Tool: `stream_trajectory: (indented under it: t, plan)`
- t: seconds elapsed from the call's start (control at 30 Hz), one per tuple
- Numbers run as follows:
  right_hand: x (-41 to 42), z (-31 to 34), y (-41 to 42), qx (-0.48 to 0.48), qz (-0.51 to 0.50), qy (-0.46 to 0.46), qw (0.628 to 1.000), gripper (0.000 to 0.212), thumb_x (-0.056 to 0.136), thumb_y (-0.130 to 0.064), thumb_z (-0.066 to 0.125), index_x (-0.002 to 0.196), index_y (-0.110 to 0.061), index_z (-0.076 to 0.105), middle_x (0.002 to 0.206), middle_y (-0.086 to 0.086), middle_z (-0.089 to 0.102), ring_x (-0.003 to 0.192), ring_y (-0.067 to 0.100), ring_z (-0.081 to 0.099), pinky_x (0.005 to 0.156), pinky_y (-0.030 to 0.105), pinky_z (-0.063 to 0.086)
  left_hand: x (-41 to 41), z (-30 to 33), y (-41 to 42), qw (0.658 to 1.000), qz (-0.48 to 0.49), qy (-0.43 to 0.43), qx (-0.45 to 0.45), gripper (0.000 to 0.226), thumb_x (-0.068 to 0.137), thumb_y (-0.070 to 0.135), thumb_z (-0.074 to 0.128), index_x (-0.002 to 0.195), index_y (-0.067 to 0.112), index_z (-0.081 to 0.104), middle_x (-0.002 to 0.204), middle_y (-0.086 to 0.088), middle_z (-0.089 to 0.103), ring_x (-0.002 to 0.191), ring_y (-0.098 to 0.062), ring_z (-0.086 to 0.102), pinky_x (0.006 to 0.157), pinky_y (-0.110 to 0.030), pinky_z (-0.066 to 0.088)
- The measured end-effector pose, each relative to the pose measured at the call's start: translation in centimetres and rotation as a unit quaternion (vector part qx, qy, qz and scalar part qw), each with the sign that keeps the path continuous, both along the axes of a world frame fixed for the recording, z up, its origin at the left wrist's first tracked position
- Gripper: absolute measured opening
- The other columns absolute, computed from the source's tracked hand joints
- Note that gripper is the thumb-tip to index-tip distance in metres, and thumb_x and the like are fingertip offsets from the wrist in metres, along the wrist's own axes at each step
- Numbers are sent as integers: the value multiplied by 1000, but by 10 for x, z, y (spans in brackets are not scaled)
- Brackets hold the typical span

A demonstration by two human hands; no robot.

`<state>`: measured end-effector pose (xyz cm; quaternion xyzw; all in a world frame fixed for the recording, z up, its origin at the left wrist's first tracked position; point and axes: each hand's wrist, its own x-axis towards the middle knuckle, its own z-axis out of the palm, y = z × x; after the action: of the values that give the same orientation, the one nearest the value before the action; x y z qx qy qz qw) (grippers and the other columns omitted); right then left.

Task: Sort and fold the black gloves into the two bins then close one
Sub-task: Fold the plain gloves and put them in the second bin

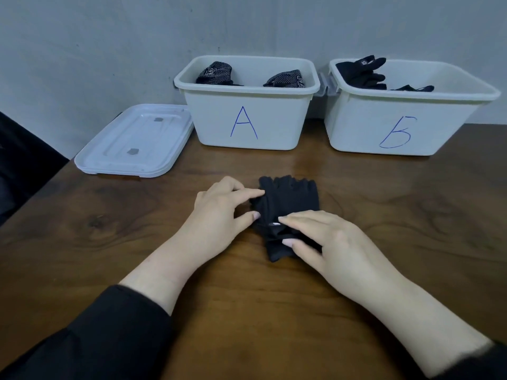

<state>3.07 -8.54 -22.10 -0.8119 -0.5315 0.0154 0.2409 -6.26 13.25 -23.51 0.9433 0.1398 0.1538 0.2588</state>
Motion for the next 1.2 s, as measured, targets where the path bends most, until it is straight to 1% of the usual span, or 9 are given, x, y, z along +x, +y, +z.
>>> stream_trajectory:
  t: [0.23,0.37,0.5,0.57,0.7,0.83,0.97,1.07,1.2]
  plan:
    - [5,-1,-5,-32,-9,37,999,49,95,-55,54,141,-39,55,139,-25,56,132,-8,42,104,-2,21,3,1,1,992,-5,-73,98,16,95,17,66,108,23,75,114,8,54,109,-12,49,99,-36,32]
    - [8,0,-8,-63,5,42,997,52,96,-57,51,146,-40,49,148,-29,45,141,-11,31,114,4,16,-3,3,10,985,23,-24,167,23,92,7,67,95,25,79,132,-2,62,123,-26,53,103,-43,31]
    - [11,1,-10,-101,36,53,993,61,94,-61,48,151,-42,38,153,-35,26,141,-19,8,118,7,3,-12,13,2,987,-38,-109,108,33,92,7,52,111,21,76,129,4,65,120,-16,55,105,-36,33]
    - [14,1,-14,-115,54,76,989,65,92,-64,48,152,-45,34,152,-40,19,139,-23,2,113,3,0,-14,11,-6,984,-129,-63,101,36,96,16,49,122,24,73,136,10,62,128,-8,51,110,-38,34]
    - [32,6,-31,-107,57,146,982,59,87,-58,64,143,-52,47,147,-47,28,137,-23,23,114,11,18,-13,1,-1,986,-154,38,53,36,99,26,49,128,32,69,146,23,50,140,7,34,120,-42,28]
    - [41,2,-36,-81,49,132,987,53,88,-47,70,138,-52,52,142,-45,40,137,-26,19,115,8,15,-16,2,2,986,-152,48,55,41,96,38,45,131,35,66,151,26,44,144,11,24,123,-39,19]
    - [33,-4,-29,-32,45,38,998,44,91,-53,54,129,-35,66,126,-34,54,120,-32,32,108,1,20,-21,12,-5,983,-166,41,61,57,87,67,48,137,42,59,151,29,37,144,8,16,118,-21,11]
    - [28,3,-28,-17,15,61,998,37,92,-58,44,117,-41,66,111,-29,65,111,-19,46,96,2,29,-21,16,-10,978,-178,100,46,77,73,77,64,142,49,46,147,37,28,140,11,8,112,-14,9]
    - [25,5,-31,-25,4,105,994,32,88,-65,42,112,-52,59,104,-26,64,112,-8,47,86,9,36,-17,10,-15,982,-170,24,74,38,88,61,61,115,34,67,124,26,51,127,3,36,113,-24,18]
